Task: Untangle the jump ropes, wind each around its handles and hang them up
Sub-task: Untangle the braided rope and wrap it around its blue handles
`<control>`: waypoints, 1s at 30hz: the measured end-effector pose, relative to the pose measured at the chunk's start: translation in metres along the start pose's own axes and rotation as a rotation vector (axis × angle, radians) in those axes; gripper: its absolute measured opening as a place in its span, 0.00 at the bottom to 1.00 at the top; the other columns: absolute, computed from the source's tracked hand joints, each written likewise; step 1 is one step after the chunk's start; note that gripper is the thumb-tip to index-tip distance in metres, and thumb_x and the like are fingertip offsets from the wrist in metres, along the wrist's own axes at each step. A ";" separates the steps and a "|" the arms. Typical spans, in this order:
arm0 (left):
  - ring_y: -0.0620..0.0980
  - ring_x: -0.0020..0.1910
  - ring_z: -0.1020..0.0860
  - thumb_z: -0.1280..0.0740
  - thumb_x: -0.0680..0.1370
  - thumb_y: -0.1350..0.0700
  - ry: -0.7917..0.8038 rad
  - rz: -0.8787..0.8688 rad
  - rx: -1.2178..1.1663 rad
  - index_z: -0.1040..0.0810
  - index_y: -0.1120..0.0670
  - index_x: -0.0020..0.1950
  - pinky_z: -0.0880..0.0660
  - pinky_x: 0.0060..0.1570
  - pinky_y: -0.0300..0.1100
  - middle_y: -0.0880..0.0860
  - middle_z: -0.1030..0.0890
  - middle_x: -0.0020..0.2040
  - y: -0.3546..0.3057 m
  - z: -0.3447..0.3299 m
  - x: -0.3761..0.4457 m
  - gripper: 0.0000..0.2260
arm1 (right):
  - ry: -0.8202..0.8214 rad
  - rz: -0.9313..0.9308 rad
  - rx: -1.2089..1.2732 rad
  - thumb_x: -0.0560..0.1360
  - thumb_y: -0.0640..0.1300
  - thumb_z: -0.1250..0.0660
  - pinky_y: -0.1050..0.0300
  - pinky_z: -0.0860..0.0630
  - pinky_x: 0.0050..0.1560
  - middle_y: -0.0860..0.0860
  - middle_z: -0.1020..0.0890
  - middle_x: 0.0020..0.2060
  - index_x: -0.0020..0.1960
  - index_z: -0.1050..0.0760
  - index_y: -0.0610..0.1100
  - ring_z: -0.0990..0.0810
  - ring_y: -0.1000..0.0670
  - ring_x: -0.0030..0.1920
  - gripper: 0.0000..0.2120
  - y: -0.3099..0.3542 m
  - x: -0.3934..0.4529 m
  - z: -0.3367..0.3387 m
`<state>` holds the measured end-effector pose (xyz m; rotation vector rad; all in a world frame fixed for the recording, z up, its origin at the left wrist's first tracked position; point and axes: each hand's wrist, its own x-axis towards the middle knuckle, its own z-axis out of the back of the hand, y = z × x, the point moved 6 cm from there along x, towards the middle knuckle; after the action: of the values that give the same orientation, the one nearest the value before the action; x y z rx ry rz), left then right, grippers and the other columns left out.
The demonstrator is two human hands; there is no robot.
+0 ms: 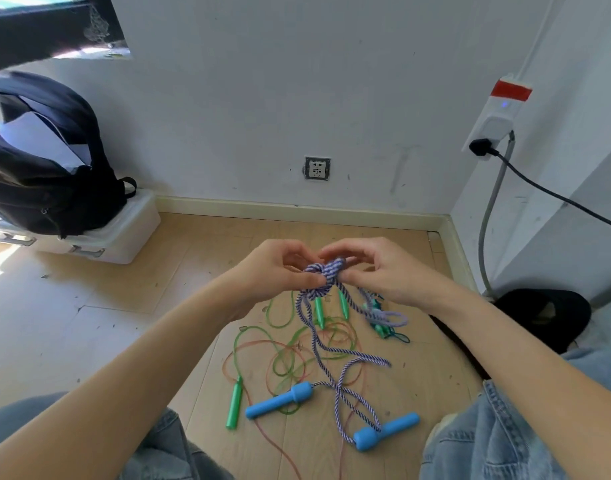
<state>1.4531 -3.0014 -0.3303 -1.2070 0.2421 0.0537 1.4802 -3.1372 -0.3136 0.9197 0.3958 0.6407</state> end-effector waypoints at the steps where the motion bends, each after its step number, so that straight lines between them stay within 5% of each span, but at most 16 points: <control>1: 0.48 0.44 0.19 0.27 0.70 0.61 0.014 0.003 -0.032 0.21 0.54 0.44 0.24 0.50 0.42 0.55 0.16 0.45 0.001 -0.001 0.000 0.06 | -0.035 0.014 -0.050 0.73 0.38 0.32 0.66 0.25 0.47 0.56 0.19 0.46 0.53 0.23 0.49 0.21 0.58 0.46 0.11 0.002 0.001 0.001; 5: 0.47 0.40 0.19 0.31 0.72 0.64 -0.035 0.115 -0.415 0.21 0.58 0.43 0.20 0.45 0.38 0.54 0.16 0.40 0.008 0.006 0.004 0.02 | -0.205 0.034 0.080 0.71 0.37 0.30 0.69 0.25 0.35 0.53 0.20 0.34 0.42 0.22 0.42 0.23 0.61 0.32 0.03 0.004 0.003 0.011; 8: 0.47 0.38 0.20 0.36 0.76 0.66 -0.149 0.195 -0.715 0.22 0.61 0.46 0.20 0.38 0.36 0.55 0.19 0.40 0.012 0.021 0.008 0.04 | -0.247 -0.009 0.171 0.71 0.34 0.31 0.67 0.24 0.35 0.50 0.19 0.35 0.43 0.23 0.40 0.22 0.60 0.32 0.03 -0.002 0.004 0.016; 10: 0.48 0.38 0.21 0.39 0.76 0.66 -0.081 0.198 -0.853 0.24 0.60 0.45 0.21 0.42 0.37 0.54 0.20 0.39 0.006 0.025 0.010 0.06 | -0.300 -0.049 0.235 0.72 0.33 0.32 0.66 0.24 0.36 0.49 0.19 0.35 0.43 0.24 0.40 0.21 0.56 0.33 0.03 -0.008 0.004 0.021; 14: 0.42 0.37 0.23 0.33 0.66 0.62 0.306 0.109 -0.289 0.24 0.58 0.43 0.25 0.42 0.33 0.48 0.20 0.36 -0.006 0.002 -0.001 0.06 | -0.403 -0.144 0.342 0.73 0.34 0.33 0.68 0.24 0.33 0.50 0.19 0.33 0.40 0.24 0.44 0.21 0.59 0.30 0.07 -0.019 0.002 0.025; 16: 0.42 0.36 0.24 0.30 0.66 0.57 0.362 0.096 -0.213 0.23 0.55 0.38 0.26 0.44 0.34 0.47 0.22 0.34 -0.009 -0.005 -0.005 0.05 | -0.415 -0.199 0.408 0.74 0.35 0.34 0.69 0.26 0.30 0.51 0.18 0.32 0.40 0.24 0.44 0.21 0.59 0.29 0.06 -0.026 0.000 0.024; 18: 0.44 0.35 0.26 0.34 0.69 0.52 0.269 0.023 -0.430 0.24 0.51 0.32 0.29 0.51 0.39 0.47 0.25 0.31 -0.017 0.008 -0.002 0.06 | -0.454 -0.260 0.525 0.74 0.36 0.35 0.67 0.28 0.26 0.49 0.19 0.33 0.41 0.24 0.42 0.23 0.57 0.27 0.04 -0.032 -0.002 0.029; 22: 0.46 0.37 0.24 0.38 0.75 0.58 -0.089 -0.068 -1.066 0.26 0.55 0.39 0.28 0.50 0.39 0.49 0.24 0.32 -0.015 0.036 0.007 0.05 | -0.519 -0.367 0.734 0.74 0.34 0.35 0.66 0.32 0.20 0.46 0.21 0.31 0.40 0.26 0.38 0.27 0.56 0.21 0.05 -0.041 -0.004 0.034; 30: 0.45 0.30 0.29 0.41 0.78 0.57 -0.329 0.006 -1.214 0.32 0.55 0.37 0.29 0.39 0.38 0.47 0.31 0.24 -0.010 0.033 0.016 0.10 | -0.515 -0.453 0.725 0.75 0.30 0.40 0.66 0.31 0.19 0.43 0.24 0.29 0.42 0.28 0.35 0.27 0.56 0.18 0.05 -0.044 0.001 0.022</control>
<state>1.4759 -2.9756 -0.3134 -2.3683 -0.1198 0.4503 1.5084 -3.1690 -0.3376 1.5719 0.3536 -0.1942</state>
